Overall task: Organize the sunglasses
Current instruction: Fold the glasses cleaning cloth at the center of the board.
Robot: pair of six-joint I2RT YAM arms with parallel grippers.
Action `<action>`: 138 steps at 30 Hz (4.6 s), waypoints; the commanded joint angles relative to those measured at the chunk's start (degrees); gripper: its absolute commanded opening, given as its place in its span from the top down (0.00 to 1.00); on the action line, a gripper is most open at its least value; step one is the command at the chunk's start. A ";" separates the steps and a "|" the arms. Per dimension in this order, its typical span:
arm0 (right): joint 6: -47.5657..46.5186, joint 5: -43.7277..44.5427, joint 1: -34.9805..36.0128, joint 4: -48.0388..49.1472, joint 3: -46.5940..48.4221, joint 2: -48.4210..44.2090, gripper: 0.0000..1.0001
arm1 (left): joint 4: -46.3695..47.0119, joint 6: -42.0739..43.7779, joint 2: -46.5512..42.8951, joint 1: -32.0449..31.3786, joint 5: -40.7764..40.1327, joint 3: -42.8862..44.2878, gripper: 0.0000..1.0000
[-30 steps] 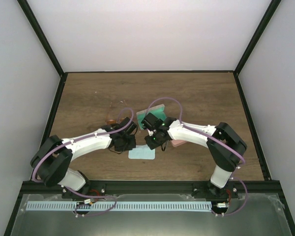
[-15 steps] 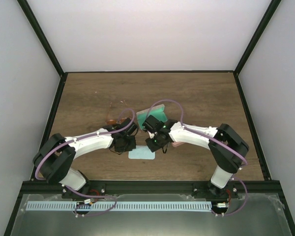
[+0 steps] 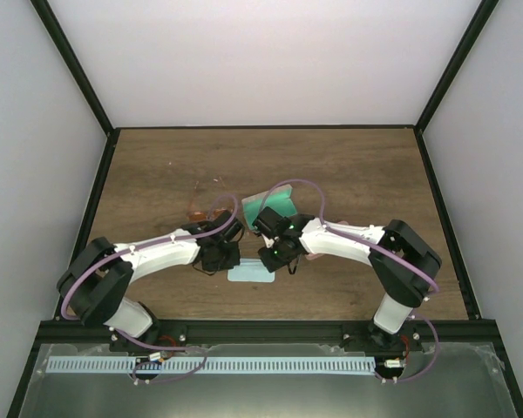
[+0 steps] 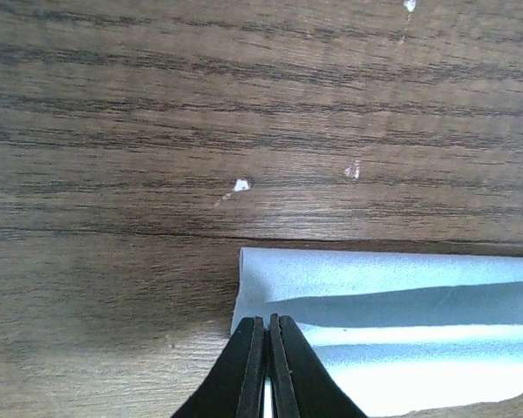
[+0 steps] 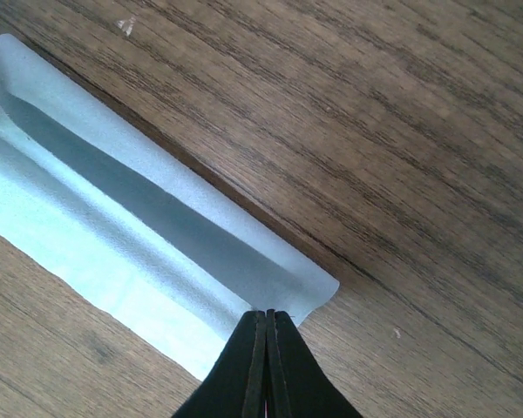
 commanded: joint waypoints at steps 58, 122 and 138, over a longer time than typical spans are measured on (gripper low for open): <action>1.19 -1.68 0.61 0.69 -2.13 -1.77 0.99 | 1.17 -0.21 0.11 -0.22 3.43 -1.85 0.88; 1.13 -2.14 3.77 -0.76 -6.16 -7.72 0.69 | 1.49 1.59 8.58 -0.28 5.03 5.81 0.63; 4.67 1.34 3.16 -4.24 0.76 -0.79 0.64 | -1.62 0.92 -0.73 -0.23 0.10 4.66 0.63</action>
